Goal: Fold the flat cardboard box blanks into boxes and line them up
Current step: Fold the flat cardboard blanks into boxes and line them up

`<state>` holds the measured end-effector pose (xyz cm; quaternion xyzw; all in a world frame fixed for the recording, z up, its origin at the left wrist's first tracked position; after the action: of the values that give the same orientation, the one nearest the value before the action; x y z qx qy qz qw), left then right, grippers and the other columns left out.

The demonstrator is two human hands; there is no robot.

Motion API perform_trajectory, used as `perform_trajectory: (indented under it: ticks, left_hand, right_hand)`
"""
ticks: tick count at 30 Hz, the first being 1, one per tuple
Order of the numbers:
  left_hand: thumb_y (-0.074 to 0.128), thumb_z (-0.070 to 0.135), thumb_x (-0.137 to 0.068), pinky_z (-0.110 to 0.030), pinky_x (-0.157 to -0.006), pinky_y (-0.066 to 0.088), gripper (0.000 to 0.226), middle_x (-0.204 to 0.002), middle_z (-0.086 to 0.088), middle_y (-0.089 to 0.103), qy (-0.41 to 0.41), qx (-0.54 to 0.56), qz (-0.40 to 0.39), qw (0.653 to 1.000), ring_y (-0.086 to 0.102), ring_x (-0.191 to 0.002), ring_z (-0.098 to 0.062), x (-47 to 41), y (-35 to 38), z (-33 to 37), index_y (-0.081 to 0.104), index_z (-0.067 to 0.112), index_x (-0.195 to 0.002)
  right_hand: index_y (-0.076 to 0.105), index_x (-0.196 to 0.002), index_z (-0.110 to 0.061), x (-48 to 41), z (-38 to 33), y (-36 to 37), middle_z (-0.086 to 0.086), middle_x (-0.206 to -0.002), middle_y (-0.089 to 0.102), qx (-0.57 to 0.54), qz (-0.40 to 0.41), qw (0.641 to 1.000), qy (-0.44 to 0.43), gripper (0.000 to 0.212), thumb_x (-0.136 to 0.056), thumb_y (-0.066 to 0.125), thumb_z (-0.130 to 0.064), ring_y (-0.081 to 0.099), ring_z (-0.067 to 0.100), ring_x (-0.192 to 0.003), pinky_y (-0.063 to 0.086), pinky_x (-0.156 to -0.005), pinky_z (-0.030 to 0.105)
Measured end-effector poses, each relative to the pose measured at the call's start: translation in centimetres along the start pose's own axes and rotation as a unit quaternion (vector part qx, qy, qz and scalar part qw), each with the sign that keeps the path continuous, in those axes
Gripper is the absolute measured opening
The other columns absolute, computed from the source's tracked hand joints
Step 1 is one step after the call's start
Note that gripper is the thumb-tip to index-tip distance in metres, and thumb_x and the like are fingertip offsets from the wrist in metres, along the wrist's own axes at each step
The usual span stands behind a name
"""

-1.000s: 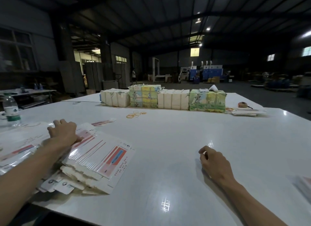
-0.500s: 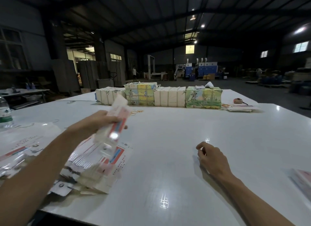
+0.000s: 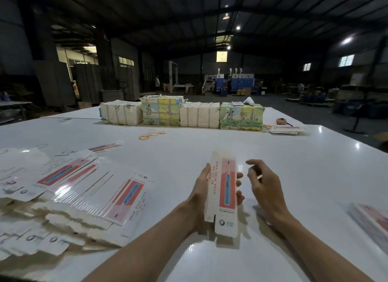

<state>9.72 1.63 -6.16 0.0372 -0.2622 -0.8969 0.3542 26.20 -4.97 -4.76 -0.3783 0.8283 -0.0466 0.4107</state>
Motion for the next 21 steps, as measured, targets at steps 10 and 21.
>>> perform_trajectory:
  ticks: [10, 21]
  left_hand:
    - [0.038, 0.067, -0.104, -0.042, -0.074, 0.062, 0.063, -0.095, -0.018, 0.069, 0.011, -0.021, -0.078, 0.997, 0.071, -0.076, -0.033, 1.0, 1.1, -0.6, 0.073, 0.014, -0.109]
    - [0.038, 0.065, -0.104, -0.043, -0.076, 0.061, 0.058, -0.107, -0.019, 0.07, 0.033, -0.1, -0.089, 0.99, 0.072, -0.081, -0.032, 1.0, 1.2, -0.4, 0.061, 0.015, -0.121]
  right_hand:
    - [0.059, -0.143, -0.02, -0.3, -1.6, 0.9, -0.007, -0.143, 0.046, 0.123, -0.092, 0.98, -0.124, 0.044, -0.107, 0.048, -0.043, 0.044, 0.01, -0.132, 0.057, -0.101, 0.038]
    - [0.07, -0.106, -0.012, -1.2, -2.4, -0.2, -0.005, -0.122, 0.059, 0.03, -0.026, 0.998, -0.058, 0.009, -0.1, 0.069, -0.018, 0.062, 0.018, -0.113, 0.064, -0.086, 0.036]
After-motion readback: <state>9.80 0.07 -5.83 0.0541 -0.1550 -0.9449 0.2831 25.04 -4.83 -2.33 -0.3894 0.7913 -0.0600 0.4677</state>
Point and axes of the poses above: each hand's wrist, its own x-axis away from the middle knuckle, its own y-axis out of the palm, z = x × y, the point moved 2 cm from there along -x, towards the middle knuckle
